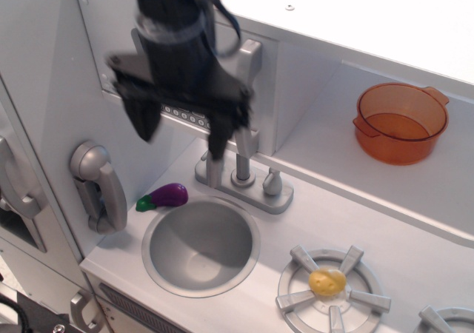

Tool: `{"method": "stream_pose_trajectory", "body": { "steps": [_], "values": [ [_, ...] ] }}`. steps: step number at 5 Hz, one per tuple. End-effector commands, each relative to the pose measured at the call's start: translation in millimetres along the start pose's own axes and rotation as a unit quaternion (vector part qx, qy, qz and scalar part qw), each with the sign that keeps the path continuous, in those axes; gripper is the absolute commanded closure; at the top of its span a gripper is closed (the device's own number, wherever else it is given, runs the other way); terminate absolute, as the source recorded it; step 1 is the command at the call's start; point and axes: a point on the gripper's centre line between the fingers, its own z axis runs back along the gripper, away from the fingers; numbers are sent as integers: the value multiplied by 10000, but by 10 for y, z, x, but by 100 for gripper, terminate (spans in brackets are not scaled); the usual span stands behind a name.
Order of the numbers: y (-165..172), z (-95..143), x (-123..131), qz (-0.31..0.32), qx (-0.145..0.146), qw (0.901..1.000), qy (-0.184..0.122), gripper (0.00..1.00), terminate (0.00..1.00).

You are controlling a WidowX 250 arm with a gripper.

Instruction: Open microwave

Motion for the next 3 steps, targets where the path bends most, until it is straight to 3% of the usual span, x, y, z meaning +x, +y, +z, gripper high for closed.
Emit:
{"method": "stream_pose_trajectory", "body": {
  "steps": [1,3],
  "values": [
    [-238,-201,315,15,-99,9983,-579,0,0],
    [-186,10,683,223,-278,9962,-795,0,0]
  ]
}}
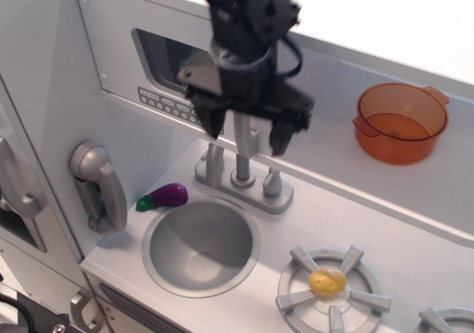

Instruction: Open microwave

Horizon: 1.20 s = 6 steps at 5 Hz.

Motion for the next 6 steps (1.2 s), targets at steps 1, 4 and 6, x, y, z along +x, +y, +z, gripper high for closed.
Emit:
{"method": "stream_pose_trajectory", "body": {
  "steps": [1,4,6],
  "values": [
    [98,247,459,296,-148,9987,-386,0,0],
    [142,192,433,232,-176,9992,-276,100,0],
    [249,322,226,36,-241,9995,-221,100,0]
  ]
}}
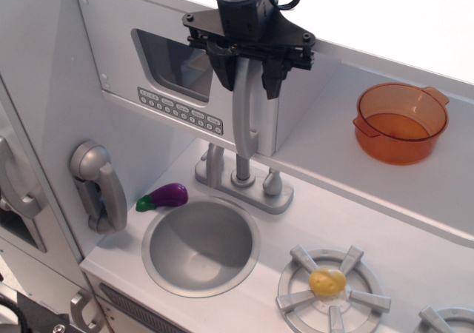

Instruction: Open microwave

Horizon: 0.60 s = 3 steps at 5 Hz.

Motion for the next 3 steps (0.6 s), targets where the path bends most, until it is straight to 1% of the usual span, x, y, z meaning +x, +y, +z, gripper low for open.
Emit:
{"method": "stream_pose_trajectory", "body": {
  "steps": [1,2,3],
  "values": [
    [196,309,-285,-279,-94,9996,13,100,0],
    [382,449,-517,-585,-109,9981,186,100,0],
    [548,574,-709,-906,-14,9950,415,0,0]
  ]
}}
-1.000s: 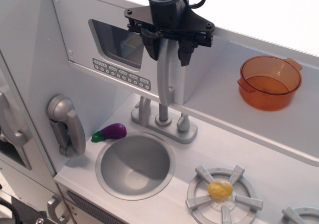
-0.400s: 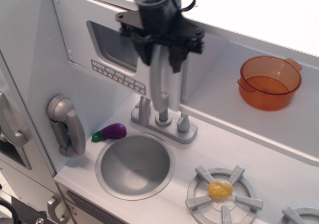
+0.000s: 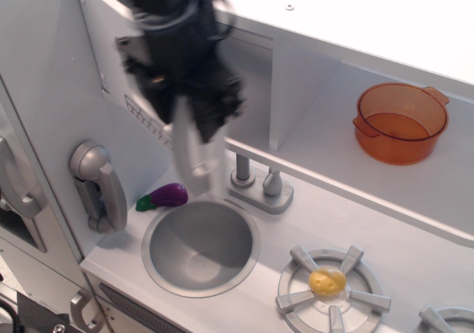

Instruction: Open microwave

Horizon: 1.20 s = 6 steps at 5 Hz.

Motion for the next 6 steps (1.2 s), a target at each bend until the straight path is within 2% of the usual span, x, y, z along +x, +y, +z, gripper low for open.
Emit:
{"method": "stream_pose_trajectory", "body": {
  "steps": [1,2,3,4,5,6],
  "values": [
    [210,354,-306,-322,390,9987,82,0,0],
    [28,337,-360,-356,314,9986,241,0,0],
    [-302,259,-290,-200,192,9984,493,0,0],
    [-610,156,-143,-157,104,9966,803,0,0],
    [-905,51,71,37,-204,9946,1020,0,0],
    [-979,86,400,319,-270,9947,935,0,0]
  ]
}}
